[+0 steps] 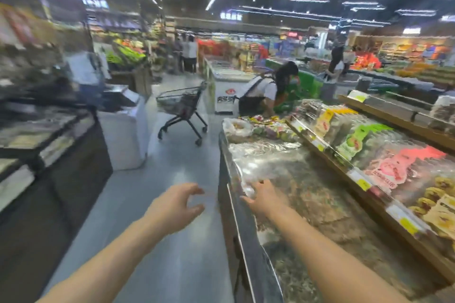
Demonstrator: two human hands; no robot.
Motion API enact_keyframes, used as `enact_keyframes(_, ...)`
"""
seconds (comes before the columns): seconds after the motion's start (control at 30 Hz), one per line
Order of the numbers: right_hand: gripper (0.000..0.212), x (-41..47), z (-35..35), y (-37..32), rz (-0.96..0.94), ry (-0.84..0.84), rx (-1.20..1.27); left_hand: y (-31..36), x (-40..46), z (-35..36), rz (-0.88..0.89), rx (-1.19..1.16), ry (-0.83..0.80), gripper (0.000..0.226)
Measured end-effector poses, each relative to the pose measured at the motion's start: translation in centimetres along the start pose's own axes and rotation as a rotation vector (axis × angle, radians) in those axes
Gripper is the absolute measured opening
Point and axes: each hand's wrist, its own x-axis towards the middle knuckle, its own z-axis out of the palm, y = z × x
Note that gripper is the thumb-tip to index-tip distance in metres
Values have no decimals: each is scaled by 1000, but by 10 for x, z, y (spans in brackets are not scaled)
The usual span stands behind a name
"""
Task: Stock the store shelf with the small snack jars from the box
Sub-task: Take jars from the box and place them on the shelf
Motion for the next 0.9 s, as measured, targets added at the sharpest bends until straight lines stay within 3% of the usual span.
enact_keyframes(0.2, 63, -8, 38, -148, -245, -53, -116, -112, -81, -55, -227, -19, 106, 42)
enact_keyframes(0.33, 62, -15, 91, -258, -387, -145, -149, -193, -141, -91, -359, -3, 187, 39)
enact_keyframes(0.5, 64, -36, 172, -386, -518, -235, -175, -298, -223, -124, -540, -7, 176, 41)
enact_keyframes(0.67, 62, -67, 249, -490, -620, -341, -249, -388, -304, -134, -696, -68, 178, 42)
enact_keyframes(0.9, 61, -105, 368, -586, -797, -507, -412, -484, -403, -104, -947, -189, 220, 41)
